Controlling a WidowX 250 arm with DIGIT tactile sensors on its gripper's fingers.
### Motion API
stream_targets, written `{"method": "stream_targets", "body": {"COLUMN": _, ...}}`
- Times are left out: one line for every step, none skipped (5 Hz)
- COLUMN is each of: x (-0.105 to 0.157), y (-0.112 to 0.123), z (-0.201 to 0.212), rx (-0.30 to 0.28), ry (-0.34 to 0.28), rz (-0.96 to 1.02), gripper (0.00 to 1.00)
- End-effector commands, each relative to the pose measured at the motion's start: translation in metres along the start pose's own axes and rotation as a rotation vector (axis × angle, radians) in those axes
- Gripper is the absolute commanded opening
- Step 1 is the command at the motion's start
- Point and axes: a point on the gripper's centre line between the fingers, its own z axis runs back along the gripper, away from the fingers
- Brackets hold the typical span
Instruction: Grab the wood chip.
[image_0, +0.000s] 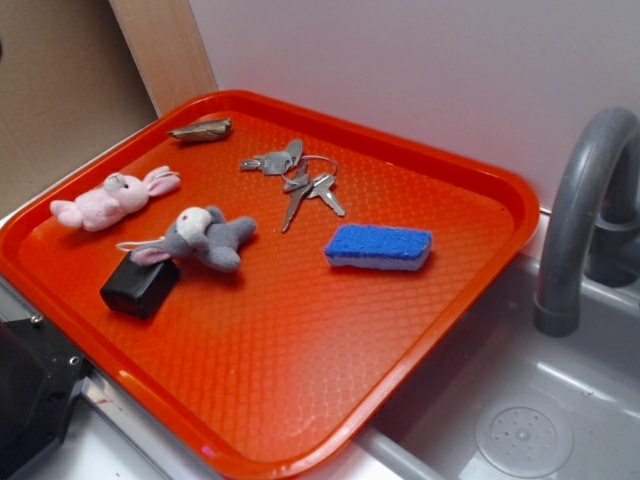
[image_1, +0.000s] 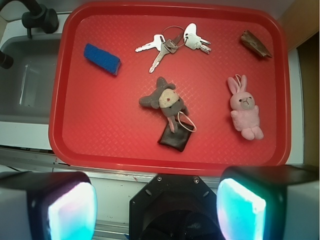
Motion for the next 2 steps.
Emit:
{"method": "stream_targets", "body": {"x": 0.000, "y": 0.000, "z": 0.000, "rx": 0.000, "ry": 0.000, "rz": 0.000, "gripper": 1.00}}
{"method": "stream_targets", "body": {"x": 0.020, "y": 0.013, "z": -0.002, "rx": -0.016, "ry": -0.025, "rz": 0.065, "gripper": 1.00}}
